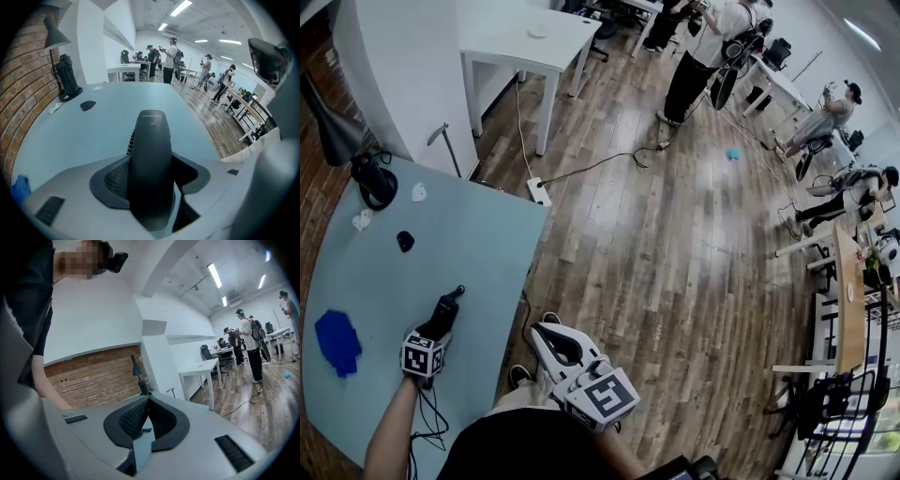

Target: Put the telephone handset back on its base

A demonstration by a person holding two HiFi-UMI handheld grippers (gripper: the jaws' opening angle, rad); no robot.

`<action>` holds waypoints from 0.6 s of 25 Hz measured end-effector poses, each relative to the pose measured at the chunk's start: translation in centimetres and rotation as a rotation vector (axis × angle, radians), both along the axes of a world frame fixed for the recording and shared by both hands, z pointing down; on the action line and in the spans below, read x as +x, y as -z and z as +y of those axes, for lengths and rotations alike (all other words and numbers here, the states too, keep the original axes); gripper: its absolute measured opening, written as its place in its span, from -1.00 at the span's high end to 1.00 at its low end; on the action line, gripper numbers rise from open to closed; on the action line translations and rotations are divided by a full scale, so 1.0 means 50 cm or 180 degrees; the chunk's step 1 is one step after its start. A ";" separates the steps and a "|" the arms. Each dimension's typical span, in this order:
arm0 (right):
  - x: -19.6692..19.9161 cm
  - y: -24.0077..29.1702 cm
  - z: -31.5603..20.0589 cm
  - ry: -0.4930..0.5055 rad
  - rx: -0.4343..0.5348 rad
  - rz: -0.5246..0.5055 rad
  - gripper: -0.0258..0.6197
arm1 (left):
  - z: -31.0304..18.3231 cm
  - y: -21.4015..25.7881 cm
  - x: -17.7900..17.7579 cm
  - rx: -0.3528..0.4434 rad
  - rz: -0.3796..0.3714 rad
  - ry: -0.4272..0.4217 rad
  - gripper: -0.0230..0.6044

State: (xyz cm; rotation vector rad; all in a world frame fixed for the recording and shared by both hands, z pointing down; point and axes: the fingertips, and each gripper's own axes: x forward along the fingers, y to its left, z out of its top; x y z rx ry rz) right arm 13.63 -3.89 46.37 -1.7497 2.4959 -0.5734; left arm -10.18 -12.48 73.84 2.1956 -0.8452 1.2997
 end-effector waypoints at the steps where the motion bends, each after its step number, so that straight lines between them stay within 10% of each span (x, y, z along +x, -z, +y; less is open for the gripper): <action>1: -0.001 0.000 0.001 0.0002 -0.0001 0.0006 0.88 | 0.000 -0.001 0.000 0.0004 0.0000 0.0002 0.02; 15: -0.004 0.009 0.034 -0.0007 -0.0004 0.0133 0.88 | 0.000 0.001 -0.003 0.0006 0.0184 0.0051 -0.13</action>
